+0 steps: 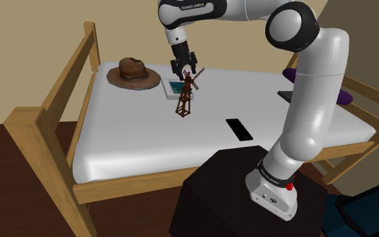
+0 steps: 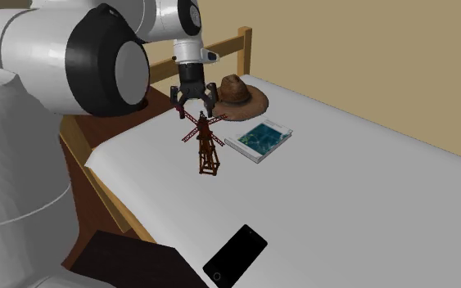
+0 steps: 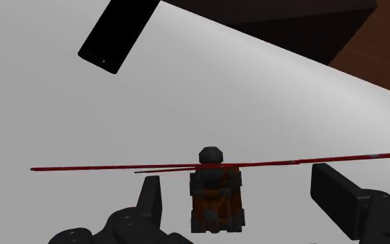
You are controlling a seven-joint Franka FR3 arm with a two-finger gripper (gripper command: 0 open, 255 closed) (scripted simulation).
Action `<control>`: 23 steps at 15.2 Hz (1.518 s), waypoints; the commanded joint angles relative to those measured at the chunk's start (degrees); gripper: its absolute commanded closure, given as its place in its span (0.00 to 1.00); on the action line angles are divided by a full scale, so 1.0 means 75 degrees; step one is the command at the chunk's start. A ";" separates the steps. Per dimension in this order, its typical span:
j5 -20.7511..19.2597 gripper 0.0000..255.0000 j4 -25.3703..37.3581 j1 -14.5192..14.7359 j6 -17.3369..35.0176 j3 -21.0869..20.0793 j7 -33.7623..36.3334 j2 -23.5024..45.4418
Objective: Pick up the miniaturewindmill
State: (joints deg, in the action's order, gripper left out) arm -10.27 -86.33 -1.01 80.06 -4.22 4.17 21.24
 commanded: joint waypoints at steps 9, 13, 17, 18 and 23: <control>-0.0445 0.00 0.1631 0.0069 -0.0550 0.0214 0.0037 0.2075; -0.0442 0.00 0.1485 0.0059 -0.0336 0.0212 0.0082 0.2147; -0.0441 1.00 0.1466 0.0061 -0.0321 0.0210 0.0088 0.2144; -0.0440 1.00 0.1469 0.0062 -0.0324 0.0210 0.0090 0.2145; -0.0442 1.00 0.1485 0.0059 -0.0336 0.0212 0.0082 0.2147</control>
State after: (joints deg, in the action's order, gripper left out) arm -13.58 -75.21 -0.56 77.55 -2.64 4.79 37.29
